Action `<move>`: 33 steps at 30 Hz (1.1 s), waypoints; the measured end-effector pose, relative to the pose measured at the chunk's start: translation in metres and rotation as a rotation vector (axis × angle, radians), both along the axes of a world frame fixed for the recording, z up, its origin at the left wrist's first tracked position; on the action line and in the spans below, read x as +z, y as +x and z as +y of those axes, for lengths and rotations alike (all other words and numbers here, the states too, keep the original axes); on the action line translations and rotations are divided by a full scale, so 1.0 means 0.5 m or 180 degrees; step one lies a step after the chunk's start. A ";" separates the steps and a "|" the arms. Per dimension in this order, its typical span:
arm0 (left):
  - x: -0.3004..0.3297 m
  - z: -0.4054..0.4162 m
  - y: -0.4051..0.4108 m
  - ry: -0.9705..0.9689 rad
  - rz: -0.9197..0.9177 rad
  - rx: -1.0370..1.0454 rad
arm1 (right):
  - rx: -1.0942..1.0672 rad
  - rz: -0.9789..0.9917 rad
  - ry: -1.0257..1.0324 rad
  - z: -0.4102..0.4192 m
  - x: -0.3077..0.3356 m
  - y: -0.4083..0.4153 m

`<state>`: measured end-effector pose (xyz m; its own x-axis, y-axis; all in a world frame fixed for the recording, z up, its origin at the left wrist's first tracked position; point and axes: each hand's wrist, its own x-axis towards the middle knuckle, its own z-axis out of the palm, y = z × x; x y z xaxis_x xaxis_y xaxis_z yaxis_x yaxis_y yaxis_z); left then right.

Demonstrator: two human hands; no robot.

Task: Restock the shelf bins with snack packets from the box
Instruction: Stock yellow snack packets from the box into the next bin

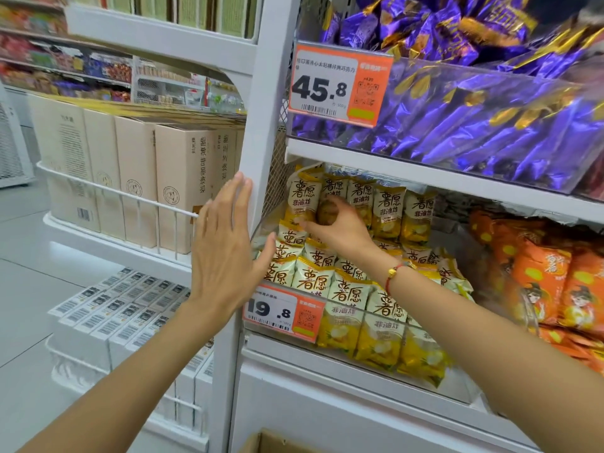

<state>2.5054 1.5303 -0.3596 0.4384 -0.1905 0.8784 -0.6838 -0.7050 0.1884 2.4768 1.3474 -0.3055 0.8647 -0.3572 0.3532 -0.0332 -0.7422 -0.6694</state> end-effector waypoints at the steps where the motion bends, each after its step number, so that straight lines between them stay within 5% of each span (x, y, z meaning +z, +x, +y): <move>1: 0.003 0.003 -0.004 -0.0034 -0.0079 -0.0005 | 0.0068 -0.0067 -0.0085 0.002 0.004 -0.030; 7: 0.018 -0.006 -0.081 0.0254 -0.0690 -0.0723 | 0.0645 -0.0357 -0.0722 -0.023 -0.018 -0.258; 10: 0.001 -0.022 -0.155 0.0654 -0.0534 -0.1254 | 0.1117 0.0224 -0.0747 -0.042 -0.043 -0.373; 15: -0.128 -0.059 -0.276 0.1651 0.0627 -0.1851 | 0.1466 0.2336 -0.1533 -0.093 -0.199 -0.501; 19: -0.270 -0.094 -0.359 0.3211 0.1645 -0.1688 | 0.1297 0.3569 -0.1860 -0.138 -0.382 -0.573; 23: -0.402 -0.138 -0.437 0.3997 0.2410 -0.1574 | 0.0950 0.3839 -0.2023 -0.175 -0.536 -0.636; 28: -0.593 -0.170 -0.542 0.3467 0.4605 -0.2103 | 0.1605 0.3747 -0.3122 -0.170 -0.636 -0.707; 33: -0.712 -0.187 -0.637 0.3976 0.5103 -0.2346 | 0.1833 0.3673 -0.3750 -0.193 -0.666 -0.721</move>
